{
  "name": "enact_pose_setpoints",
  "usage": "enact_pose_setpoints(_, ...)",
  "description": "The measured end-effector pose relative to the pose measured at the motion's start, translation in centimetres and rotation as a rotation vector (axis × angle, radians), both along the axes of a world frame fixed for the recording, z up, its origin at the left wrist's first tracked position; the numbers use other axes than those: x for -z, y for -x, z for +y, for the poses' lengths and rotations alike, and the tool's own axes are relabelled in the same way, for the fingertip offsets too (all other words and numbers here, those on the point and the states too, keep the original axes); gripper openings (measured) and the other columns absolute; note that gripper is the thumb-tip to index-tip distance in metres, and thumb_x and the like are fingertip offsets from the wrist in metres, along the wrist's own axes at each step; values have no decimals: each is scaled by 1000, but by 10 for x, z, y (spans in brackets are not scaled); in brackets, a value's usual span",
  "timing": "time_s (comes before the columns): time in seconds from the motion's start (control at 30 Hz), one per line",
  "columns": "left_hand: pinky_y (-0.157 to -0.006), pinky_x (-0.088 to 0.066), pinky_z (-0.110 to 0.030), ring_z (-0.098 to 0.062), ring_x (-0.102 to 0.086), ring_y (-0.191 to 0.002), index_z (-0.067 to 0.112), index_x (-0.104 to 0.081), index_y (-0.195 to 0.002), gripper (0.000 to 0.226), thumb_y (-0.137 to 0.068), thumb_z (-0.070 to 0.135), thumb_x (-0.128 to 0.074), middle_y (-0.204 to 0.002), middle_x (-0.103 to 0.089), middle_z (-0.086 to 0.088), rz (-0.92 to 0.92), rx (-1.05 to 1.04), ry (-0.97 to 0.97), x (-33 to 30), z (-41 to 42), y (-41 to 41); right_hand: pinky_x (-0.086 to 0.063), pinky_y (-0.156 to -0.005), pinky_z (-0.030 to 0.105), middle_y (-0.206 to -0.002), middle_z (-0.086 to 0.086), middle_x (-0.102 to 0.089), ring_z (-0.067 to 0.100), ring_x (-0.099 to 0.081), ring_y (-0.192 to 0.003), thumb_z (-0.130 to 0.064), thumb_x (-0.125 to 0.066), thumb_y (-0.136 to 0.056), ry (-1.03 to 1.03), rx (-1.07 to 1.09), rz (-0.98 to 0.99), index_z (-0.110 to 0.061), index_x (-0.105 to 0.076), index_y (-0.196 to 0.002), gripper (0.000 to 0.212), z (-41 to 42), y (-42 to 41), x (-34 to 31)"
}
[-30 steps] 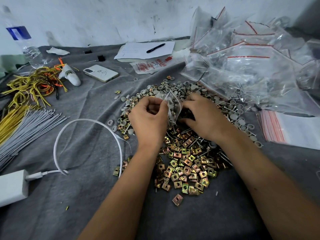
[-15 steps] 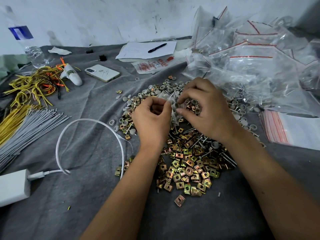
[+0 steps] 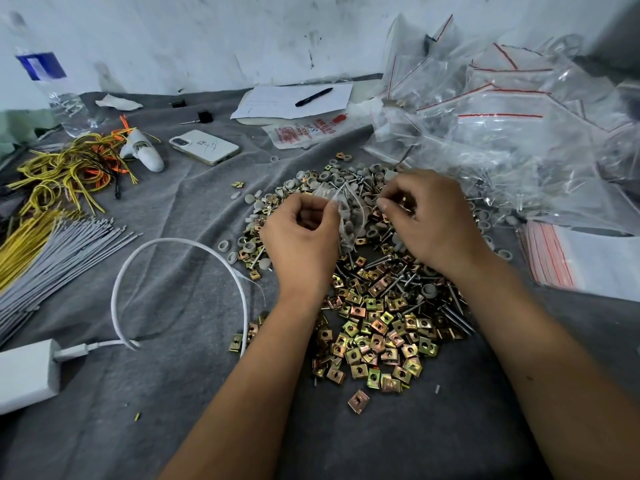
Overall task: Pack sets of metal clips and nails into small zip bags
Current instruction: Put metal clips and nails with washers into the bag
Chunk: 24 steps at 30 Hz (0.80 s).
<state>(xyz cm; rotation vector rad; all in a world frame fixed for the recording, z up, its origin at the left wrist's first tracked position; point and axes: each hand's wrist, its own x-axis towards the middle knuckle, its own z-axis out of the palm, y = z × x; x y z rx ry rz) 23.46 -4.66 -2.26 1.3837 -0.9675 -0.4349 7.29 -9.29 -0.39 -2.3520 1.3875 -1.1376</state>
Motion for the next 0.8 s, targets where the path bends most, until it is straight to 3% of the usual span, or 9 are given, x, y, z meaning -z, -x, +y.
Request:
enact_pose_setpoints(0.13,-53,-50,-19,-3,-59,-57,22,-70,-75,19,-89,12,-77,-67,-70,7,3,1,7,1,-1,-1,-41,-79,31,-98,-2,-59,16,-52,-97,-45,-77,-86,-143,-38,279,-23,-73,-97,25,-1,0,7)
enact_pose_setpoints(0.2,-53,-51,-20,-3,-59,-57,22,-70,-75,19,-89,12,-77,-67,-70,6,1,4,10,1,-1,-1,-38,-81,31,-97,-5,-54,17,-51,-99,-43,-80,-84,-148,-38,306,-24,-73,-100,26,-1,0,7)
enact_pose_setpoints(0.33,-53,-50,-19,-2,-57,-56,22,-70,-75,19,-89,11,-77,-66,-69,8,5,2,15,1,0,-1,-37,-81,29,-96,-7,-53,16,-52,-97,-37,-81,-85,-151,-34,290,-23,-73,-98,20,0,-1,6)
enact_pose_setpoints(0.43,-52,-47,-16,0,-56,-55,23,-69,-74,21,-88,11,-77,-64,-67,10,16,2,19,0,0,-1,-44,-84,30,-104,-4,-59,15,-55,-98,-32,-79,-88,-156,-8,207,-22,-70,-98,17,0,-2,4)
enact_pose_setpoints(0.53,-52,-48,-18,-1,-57,-55,23,-69,-74,20,-89,12,-78,-64,-67,10,10,9,15,1,0,-1,-38,-76,11,-104,-4,-63,5,-55,-87,-27,-79,-88,-107,11,43,-20,-69,-99,16,1,-2,-1)
enact_pose_setpoints(0.6,-52,-49,-20,-4,-60,-56,22,-70,-76,17,-89,14,-78,-66,-69,7,-6,16,3,1,-1,-1,-34,-72,7,-98,-5,-61,0,-52,-83,-25,-78,-88,-22,-27,-62,-17,-70,-98,15,4,-3,-6)
enact_pose_setpoints(0.73,-54,-48,-22,-6,-61,-58,18,-72,-80,11,-89,15,-78,-68,-70,5,-31,31,-10,2,-1,-1,-42,-85,24,-102,-3,-60,14,-55,-100,-24,-81,-86,94,-175,-67,-13,-71,-99,19,10,-8,-8)
enact_pose_setpoints(0.8,-54,-49,-24,-8,-61,-58,18,-72,-80,11,-89,14,-78,-68,-70,4,-35,34,-9,3,-1,-1,-43,-87,27,-103,-1,-59,16,-54,-102,-24,-83,-83,86,-186,-7,-13,-73,-98,21,9,-9,-5)
